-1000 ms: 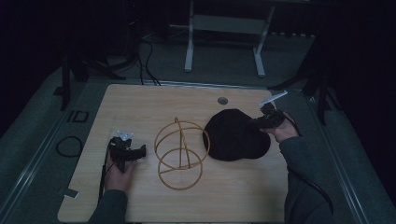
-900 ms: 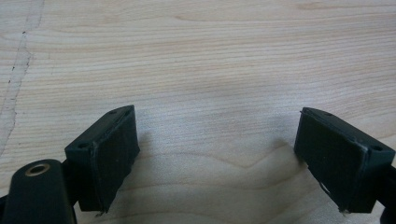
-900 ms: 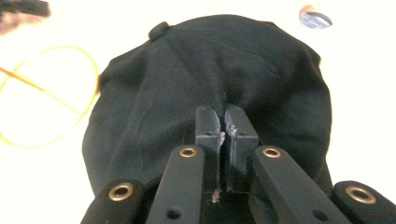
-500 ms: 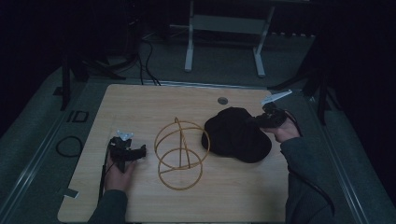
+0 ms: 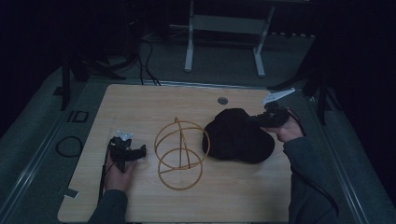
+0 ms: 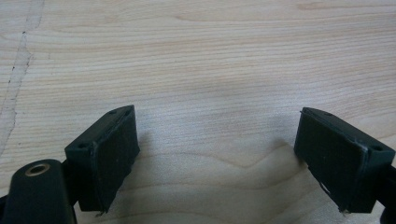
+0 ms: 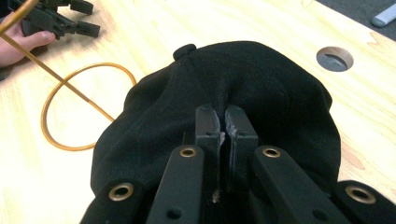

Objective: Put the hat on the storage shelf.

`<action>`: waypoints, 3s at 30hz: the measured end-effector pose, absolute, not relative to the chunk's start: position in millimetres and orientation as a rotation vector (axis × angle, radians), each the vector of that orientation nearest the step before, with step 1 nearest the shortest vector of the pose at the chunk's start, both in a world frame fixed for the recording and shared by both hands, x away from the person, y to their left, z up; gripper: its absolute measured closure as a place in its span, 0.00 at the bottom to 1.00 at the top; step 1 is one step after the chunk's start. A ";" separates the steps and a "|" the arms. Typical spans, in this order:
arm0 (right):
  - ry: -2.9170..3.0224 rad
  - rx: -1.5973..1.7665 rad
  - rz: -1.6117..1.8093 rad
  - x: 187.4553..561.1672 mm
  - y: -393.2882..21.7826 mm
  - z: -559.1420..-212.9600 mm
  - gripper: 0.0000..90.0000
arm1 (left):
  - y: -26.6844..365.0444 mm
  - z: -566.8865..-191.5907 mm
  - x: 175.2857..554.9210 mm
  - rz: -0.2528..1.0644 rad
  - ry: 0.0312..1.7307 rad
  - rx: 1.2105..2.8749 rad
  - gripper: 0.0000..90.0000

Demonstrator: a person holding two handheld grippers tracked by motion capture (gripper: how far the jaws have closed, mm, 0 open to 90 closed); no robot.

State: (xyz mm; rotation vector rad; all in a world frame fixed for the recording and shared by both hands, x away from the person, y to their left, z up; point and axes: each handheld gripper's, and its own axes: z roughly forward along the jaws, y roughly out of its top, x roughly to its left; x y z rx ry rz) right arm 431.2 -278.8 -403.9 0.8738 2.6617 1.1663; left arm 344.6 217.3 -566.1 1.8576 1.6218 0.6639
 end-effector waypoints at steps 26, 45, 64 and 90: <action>2.737 0.651 1.118 418.4 -274.1 -360.7 0.95 | 217.5 -565.9 344.5 0.662 1.622 1.862 0.15; 2.718 0.527 1.219 412.0 -292.1 -332.4 0.95 | 217.5 -565.9 344.4 0.661 1.623 1.862 0.15; 2.657 0.510 1.327 409.8 -302.6 -308.6 0.95 | 217.4 -565.9 344.5 0.662 1.623 1.860 0.15; 2.525 0.526 1.463 409.2 -307.8 -279.2 0.95 | 217.4 -566.0 344.5 0.663 1.622 1.860 0.15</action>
